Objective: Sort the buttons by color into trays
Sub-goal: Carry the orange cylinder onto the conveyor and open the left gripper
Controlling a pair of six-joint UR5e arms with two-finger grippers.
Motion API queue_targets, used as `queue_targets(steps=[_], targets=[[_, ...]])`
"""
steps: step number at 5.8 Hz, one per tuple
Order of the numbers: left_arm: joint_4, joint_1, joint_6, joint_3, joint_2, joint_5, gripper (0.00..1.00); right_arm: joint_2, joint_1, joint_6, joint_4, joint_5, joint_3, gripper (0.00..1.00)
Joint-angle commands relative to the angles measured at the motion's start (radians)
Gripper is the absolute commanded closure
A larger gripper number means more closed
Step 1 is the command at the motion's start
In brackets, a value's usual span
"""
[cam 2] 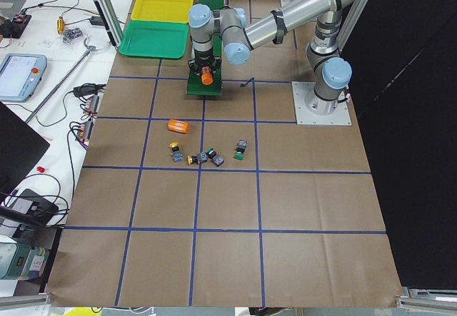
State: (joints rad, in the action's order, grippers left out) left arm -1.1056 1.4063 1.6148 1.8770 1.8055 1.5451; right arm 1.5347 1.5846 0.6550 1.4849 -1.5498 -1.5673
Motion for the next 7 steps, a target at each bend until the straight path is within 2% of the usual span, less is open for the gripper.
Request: queue_targets(steps=[1, 2, 4, 7], targets=[[0.009, 0.002, 0.005, 0.002, 0.026, 0.0, 0.57, 0.004, 0.0, 0.483, 0.0, 0.007, -0.04, 0.0], [-0.003, 0.002, -0.013, 0.002, 0.035, -0.002, 0.05, 0.001, 0.001, 0.634, 0.001, 0.007, -0.054, 0.0], [-0.003, -0.001, -0.046, -0.01, 0.025, 0.001, 0.02, -0.037, 0.003, 0.855, 0.105, 0.007, -0.063, 0.0], [0.0, -0.102, -0.273, -0.045, -0.026, -0.004, 0.02, -0.024, 0.003, 0.893, 0.109, 0.0, -0.068, 0.0]])
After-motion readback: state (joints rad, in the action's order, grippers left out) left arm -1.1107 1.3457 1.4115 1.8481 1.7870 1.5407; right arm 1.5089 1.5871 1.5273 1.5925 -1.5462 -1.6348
